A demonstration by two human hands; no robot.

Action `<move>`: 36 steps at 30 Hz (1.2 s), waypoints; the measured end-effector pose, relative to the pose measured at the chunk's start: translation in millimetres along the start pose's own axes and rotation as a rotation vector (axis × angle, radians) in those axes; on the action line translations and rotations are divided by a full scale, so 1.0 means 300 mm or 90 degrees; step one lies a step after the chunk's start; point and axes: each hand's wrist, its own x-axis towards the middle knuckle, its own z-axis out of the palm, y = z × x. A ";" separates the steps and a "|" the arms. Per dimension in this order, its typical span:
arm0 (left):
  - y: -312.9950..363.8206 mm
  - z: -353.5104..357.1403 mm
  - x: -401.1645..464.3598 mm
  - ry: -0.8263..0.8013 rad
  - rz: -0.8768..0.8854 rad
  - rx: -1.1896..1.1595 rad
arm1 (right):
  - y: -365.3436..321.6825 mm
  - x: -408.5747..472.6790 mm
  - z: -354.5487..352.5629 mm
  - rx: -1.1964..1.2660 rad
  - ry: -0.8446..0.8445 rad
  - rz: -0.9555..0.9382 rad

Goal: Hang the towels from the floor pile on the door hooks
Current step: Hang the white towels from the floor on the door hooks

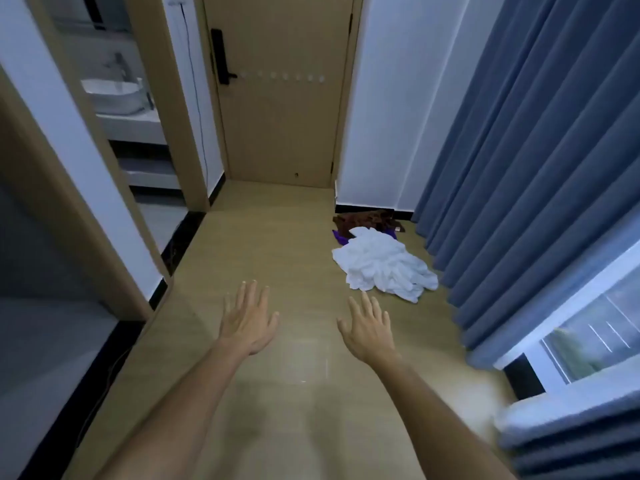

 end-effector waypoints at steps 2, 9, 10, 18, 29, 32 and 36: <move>-0.005 -0.014 0.102 -0.008 0.000 -0.003 | -0.001 0.087 -0.008 0.004 0.007 0.009; 0.145 -0.052 0.483 -0.031 0.072 0.009 | 0.117 0.409 -0.078 0.007 0.042 0.066; 0.179 -0.054 0.537 -0.032 0.085 0.010 | 0.146 0.457 -0.084 0.006 0.038 0.076; 0.412 -0.097 1.002 -0.046 0.107 0.025 | 0.325 0.932 -0.172 0.014 0.006 0.086; 0.474 -0.135 1.479 -0.062 0.057 0.015 | 0.343 1.496 -0.195 0.022 -0.078 0.046; 0.428 -0.122 1.626 -0.067 0.051 0.016 | 0.322 1.638 -0.178 0.026 -0.095 0.040; 0.365 -0.121 1.861 -0.066 0.054 0.045 | 0.297 1.860 -0.157 -0.014 -0.091 0.054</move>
